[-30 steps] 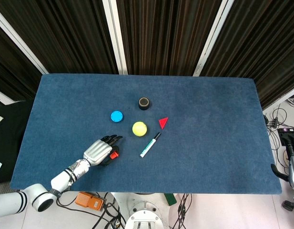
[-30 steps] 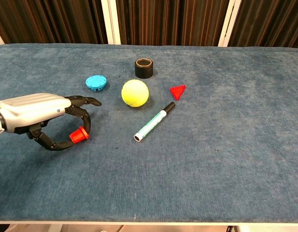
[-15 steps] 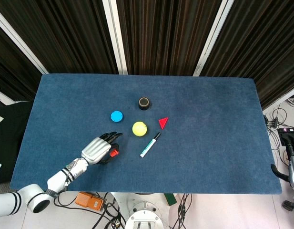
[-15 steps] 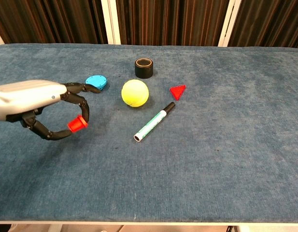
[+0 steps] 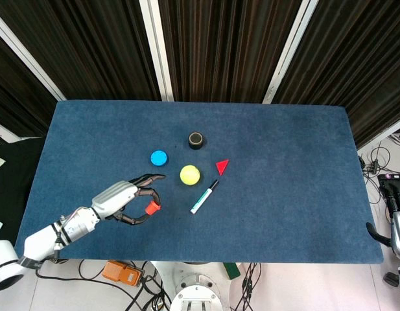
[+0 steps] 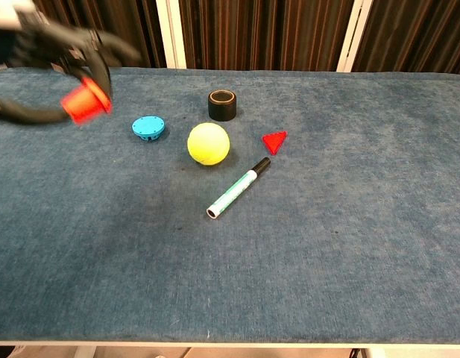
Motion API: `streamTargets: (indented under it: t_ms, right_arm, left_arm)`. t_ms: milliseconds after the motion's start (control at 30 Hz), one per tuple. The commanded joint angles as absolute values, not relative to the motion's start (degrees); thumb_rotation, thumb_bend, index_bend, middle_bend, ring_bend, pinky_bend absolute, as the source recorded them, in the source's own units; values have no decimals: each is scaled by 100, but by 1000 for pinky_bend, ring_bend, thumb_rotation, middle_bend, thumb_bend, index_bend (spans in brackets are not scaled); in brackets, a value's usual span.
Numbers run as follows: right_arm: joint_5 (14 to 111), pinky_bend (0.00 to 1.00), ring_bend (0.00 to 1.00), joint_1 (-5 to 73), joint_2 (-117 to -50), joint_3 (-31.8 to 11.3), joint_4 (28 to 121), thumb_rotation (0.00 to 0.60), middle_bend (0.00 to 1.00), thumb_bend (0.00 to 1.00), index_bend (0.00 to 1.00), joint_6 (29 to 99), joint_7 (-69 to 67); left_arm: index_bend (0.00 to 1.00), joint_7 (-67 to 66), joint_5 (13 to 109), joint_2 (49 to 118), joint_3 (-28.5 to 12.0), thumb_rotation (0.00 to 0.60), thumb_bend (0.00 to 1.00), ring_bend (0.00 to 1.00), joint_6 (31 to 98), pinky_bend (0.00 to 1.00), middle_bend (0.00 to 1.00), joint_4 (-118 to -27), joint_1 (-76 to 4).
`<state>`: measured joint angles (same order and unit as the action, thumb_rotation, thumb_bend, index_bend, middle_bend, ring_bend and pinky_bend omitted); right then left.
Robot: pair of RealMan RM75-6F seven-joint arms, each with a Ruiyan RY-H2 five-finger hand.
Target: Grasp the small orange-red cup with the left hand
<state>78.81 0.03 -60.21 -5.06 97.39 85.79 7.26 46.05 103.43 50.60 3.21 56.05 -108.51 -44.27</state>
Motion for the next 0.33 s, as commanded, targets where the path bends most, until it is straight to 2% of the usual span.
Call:
streamTargets:
  t_ms: [33, 333]
  right_arm:
    - [7888, 0, 59, 15, -6030, -504, 9755, 600, 135, 403, 178, 8567, 740]
    - [7880, 0, 59, 4, -6026, -503, 9785, 600, 135, 402, 177, 8583, 731]
  left_arm:
    - [447, 5511, 10828, 4226, 333, 600, 424, 0, 5994, 178, 42, -11335, -4764]
    - [447, 5952, 10786, 3449, 55, 600, 423, 0, 6308, 178, 42, -11651, -4878]
